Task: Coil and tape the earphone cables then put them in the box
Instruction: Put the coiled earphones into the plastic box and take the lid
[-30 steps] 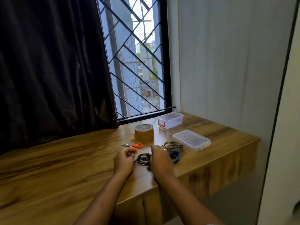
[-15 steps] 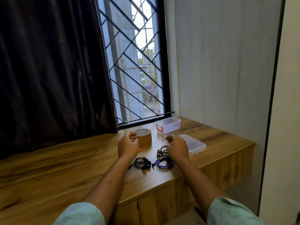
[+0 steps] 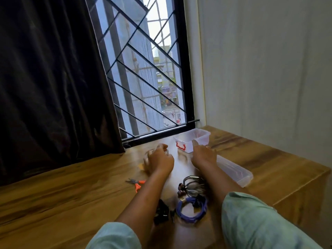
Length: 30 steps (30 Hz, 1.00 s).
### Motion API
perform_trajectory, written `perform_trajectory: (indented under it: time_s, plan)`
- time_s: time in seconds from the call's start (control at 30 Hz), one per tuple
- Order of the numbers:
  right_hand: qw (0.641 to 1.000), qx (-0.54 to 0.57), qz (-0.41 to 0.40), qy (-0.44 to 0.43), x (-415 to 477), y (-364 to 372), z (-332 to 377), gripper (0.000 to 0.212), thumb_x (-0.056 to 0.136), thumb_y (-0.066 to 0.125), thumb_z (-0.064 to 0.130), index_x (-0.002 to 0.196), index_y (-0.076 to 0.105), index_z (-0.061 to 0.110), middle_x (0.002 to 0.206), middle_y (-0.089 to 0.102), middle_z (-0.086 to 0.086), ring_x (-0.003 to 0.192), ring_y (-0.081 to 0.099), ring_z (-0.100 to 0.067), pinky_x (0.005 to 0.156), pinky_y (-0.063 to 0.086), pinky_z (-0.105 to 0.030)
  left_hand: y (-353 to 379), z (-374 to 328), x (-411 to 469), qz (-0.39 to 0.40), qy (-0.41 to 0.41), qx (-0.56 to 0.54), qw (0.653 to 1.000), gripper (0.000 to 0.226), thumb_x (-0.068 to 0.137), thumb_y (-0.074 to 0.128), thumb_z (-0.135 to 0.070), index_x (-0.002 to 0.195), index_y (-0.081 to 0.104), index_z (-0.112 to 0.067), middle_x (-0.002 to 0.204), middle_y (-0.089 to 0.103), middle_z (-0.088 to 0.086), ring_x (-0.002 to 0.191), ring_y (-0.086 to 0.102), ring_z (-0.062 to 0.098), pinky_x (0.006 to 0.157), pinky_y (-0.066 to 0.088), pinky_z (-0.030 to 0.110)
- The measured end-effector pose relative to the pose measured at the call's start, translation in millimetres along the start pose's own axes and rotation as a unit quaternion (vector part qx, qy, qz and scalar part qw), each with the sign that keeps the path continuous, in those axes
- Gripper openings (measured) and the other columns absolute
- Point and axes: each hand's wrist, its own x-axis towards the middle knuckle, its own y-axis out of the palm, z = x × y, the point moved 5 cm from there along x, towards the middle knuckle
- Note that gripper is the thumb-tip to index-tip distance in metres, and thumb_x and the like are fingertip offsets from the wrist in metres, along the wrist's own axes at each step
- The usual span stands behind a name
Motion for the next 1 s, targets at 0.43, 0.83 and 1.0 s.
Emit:
perform_trajectory:
  time_s: [0.43, 0.83, 1.0]
  plan:
    - [1.0, -0.004, 0.011, 0.003, 46, 15, -2, 0.039, 0.098, 0.04, 0.02, 0.136, 0.04, 0.024, 0.124, 0.057, -0.013, 0.112, 0.056, -0.032, 0.088, 0.043, -0.037, 21, 6, 16, 0.017, -0.007, -0.058, 0.998, 0.032, 0.085, 0.054, -0.02, 0.114, 0.058, -0.031, 0.119, 0.062, -0.003, 0.126, 0.043, 0.02, 0.112, 0.016, 0.047]
    - [0.993, 0.078, -0.036, -0.086, 0, -23, 47, 0.024, 0.093, 0.058, 0.031, 0.114, 0.062, 0.019, 0.11, 0.068, -0.007, 0.099, 0.063, -0.023, 0.077, 0.045, -0.029, -20, 13, 3, 0.025, -0.016, -0.234, 0.972, 0.046, 0.091, 0.055, -0.035, 0.135, 0.042, -0.036, 0.134, 0.051, 0.008, 0.118, 0.05, 0.028, 0.097, 0.045, 0.046]
    - [0.971, 0.039, -0.072, -0.223, -68, -60, 107, 0.022, 0.094, 0.055, 0.035, 0.11, 0.062, 0.022, 0.106, 0.068, -0.001, 0.098, 0.063, -0.018, 0.071, 0.036, -0.022, -72, 29, -18, 0.02, 0.025, -0.293, 0.956, 0.056, 0.075, 0.043, -0.076, 0.128, 0.036, -0.058, 0.14, 0.046, 0.006, 0.115, 0.054, 0.026, 0.093, 0.049, 0.05]
